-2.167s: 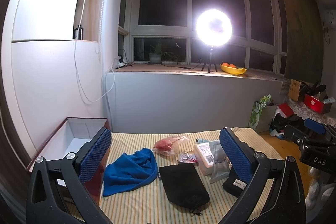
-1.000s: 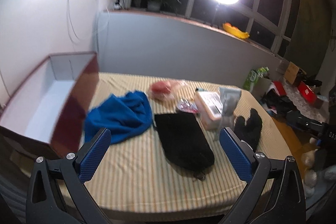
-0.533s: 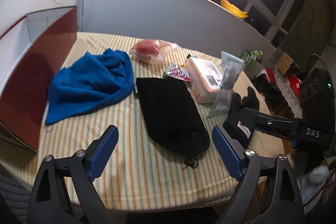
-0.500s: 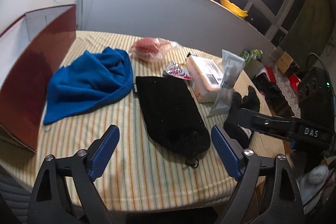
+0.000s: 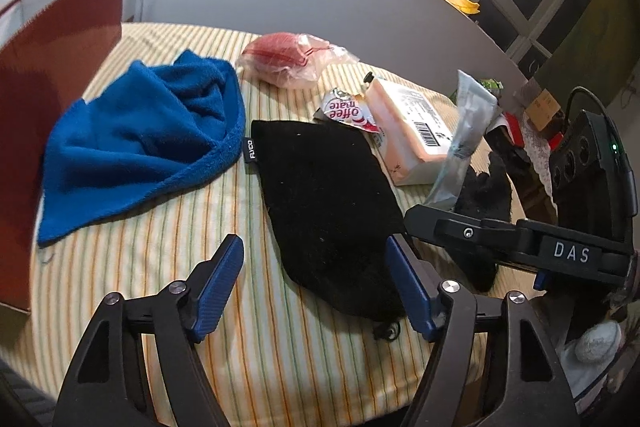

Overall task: Organize soft objects
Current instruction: 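Reach the right tool to the black velvet pouch and close on it, then lift the black pouch with the right tool and carry it over the white box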

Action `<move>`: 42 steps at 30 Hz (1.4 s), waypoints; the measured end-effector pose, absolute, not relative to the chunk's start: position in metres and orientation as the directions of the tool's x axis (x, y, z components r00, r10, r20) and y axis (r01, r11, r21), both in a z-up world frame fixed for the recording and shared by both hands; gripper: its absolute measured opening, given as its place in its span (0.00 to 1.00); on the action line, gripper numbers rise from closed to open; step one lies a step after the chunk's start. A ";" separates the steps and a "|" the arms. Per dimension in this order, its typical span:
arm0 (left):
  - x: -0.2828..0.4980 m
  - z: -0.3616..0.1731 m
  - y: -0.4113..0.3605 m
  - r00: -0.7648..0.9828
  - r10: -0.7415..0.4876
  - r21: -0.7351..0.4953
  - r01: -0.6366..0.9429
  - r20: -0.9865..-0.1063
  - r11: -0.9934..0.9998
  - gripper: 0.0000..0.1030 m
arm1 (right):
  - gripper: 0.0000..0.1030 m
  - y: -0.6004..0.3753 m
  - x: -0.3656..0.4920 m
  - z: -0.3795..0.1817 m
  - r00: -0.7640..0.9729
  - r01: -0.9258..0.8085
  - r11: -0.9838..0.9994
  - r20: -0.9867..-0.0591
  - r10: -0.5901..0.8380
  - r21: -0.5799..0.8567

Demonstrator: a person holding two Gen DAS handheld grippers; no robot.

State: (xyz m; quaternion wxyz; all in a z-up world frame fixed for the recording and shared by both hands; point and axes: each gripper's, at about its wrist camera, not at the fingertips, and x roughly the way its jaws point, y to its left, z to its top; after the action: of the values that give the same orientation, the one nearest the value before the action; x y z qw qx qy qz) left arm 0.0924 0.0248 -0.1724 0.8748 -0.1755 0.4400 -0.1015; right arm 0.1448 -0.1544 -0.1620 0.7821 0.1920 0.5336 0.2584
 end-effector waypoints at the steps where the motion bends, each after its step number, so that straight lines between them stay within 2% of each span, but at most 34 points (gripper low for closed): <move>1: 0.094 -0.174 0.026 0.588 -0.339 -0.404 0.023 -0.734 0.915 0.66 | 0.39 -0.154 0.146 -0.163 0.295 -0.198 0.795 -0.738 0.607 0.574; 8: 0.098 -0.184 0.024 0.563 -0.374 -0.428 0.039 -0.737 0.903 0.54 | 0.34 -0.147 0.149 -0.173 0.273 -0.197 0.800 -0.753 0.599 0.566; 11: 0.099 -0.184 0.021 0.549 -0.404 -0.449 0.058 -0.732 0.892 0.41 | 0.29 -0.146 0.149 -0.176 0.264 -0.197 0.797 -0.751 0.604 0.571; 16: 0.093 -0.178 0.012 0.563 -0.399 -0.428 0.087 -0.724 0.900 0.41 | 0.24 -0.146 0.143 -0.174 0.269 -0.209 0.787 -0.740 0.617 0.580; 28: 0.067 -0.141 0.011 0.634 -0.390 -0.407 0.127 -0.668 0.905 0.41 | 0.23 -0.148 0.117 -0.139 0.322 -0.276 0.765 -0.694 0.644 0.582; 42: 0.036 -0.082 0.076 0.763 -0.281 -0.350 0.077 -0.582 0.934 0.41 | 0.23 -0.081 0.108 -0.075 0.322 -0.454 0.697 -0.627 0.709 0.555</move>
State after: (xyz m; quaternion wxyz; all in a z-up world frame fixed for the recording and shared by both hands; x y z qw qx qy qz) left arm 0.0359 0.0760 -0.0818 0.9261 -0.1544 0.3304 -0.0966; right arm 0.1080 -0.0810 -0.0755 0.8007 0.1403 0.4553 0.3632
